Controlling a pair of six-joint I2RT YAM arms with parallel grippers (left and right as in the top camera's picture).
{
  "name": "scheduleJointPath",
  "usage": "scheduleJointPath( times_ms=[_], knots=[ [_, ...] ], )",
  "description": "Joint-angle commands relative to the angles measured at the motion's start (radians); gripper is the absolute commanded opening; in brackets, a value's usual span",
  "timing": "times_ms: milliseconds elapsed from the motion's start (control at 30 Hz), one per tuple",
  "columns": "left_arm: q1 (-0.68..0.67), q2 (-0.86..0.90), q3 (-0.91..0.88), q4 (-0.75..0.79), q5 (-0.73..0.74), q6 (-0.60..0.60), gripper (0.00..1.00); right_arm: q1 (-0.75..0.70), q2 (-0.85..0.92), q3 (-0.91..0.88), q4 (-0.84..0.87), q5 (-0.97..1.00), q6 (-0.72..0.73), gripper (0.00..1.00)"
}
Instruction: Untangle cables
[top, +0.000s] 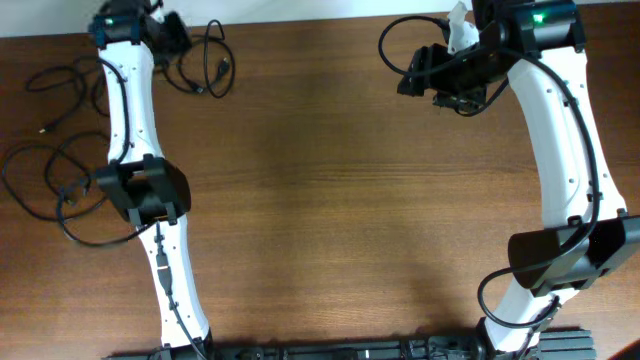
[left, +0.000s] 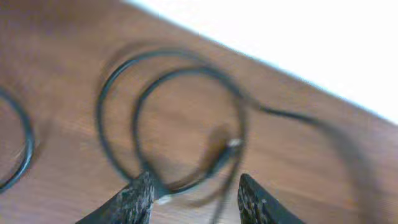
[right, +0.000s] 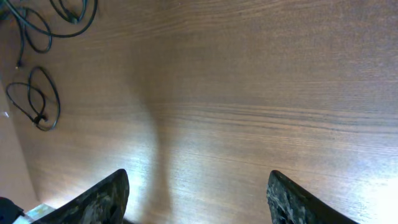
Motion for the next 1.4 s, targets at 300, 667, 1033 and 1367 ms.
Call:
scheduleJointPath(
  times_ms=[300, 667, 1033, 1367],
  knots=[
    [-0.089, -0.037, -0.022, -0.052, -0.024, 0.357, 0.54, 0.006, -0.006, 0.017, -0.014, 0.028, -0.002, 0.69],
    [0.023, -0.036, -0.401, -0.061, -0.111, -0.043, 0.00, 0.006, -0.006, 0.017, -0.026, 0.027, -0.002, 0.69],
    [0.069, -0.038, -0.148, -0.229, -0.173, -0.017, 0.99, 0.006, -0.006, 0.017, -0.021, 0.027, -0.002, 0.69],
    [0.064, -0.036, 0.089, -0.181, 0.140, -0.015, 0.51, 0.006, -0.006, 0.017, -0.021, 0.027, -0.001, 0.69]
  ],
)
